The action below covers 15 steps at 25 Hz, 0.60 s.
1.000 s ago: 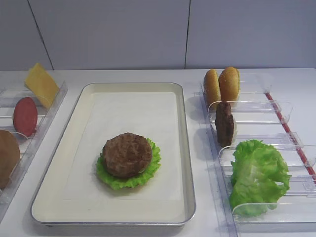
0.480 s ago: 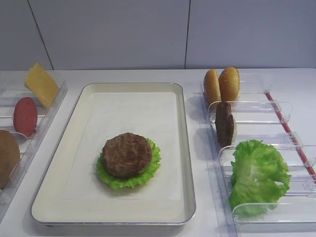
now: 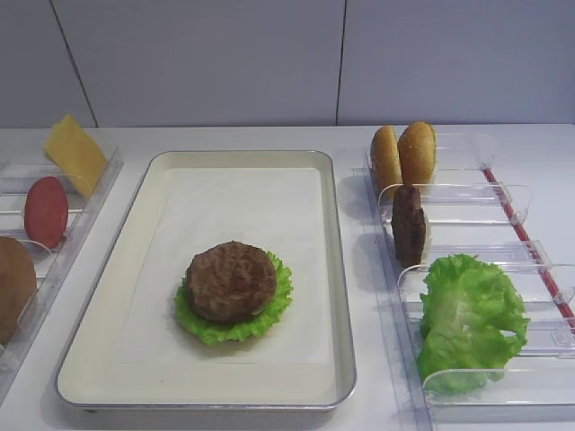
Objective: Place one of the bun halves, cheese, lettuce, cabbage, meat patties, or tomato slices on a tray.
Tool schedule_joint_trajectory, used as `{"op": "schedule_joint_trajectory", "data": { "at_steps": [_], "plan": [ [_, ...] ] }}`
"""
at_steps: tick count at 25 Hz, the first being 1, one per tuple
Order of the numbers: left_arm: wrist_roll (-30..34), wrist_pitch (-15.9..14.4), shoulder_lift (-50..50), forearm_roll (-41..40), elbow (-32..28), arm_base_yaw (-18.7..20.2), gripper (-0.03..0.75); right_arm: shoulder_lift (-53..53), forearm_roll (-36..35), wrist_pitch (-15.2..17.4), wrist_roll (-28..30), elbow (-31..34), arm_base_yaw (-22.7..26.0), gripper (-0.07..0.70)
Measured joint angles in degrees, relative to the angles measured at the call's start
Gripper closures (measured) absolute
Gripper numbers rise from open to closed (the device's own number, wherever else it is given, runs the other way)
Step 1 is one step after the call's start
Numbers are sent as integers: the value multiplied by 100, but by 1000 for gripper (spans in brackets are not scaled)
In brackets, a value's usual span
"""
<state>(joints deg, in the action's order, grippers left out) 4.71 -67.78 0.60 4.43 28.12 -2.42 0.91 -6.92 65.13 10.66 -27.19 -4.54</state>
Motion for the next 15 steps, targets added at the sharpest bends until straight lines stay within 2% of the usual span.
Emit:
{"op": "schedule_joint_trajectory", "data": {
  "at_steps": [15],
  "plan": [
    [0, 0, 0, 0, 0, 0, 286, 0, 0, 0, 0, 0, 0, 89]
  ]
}}
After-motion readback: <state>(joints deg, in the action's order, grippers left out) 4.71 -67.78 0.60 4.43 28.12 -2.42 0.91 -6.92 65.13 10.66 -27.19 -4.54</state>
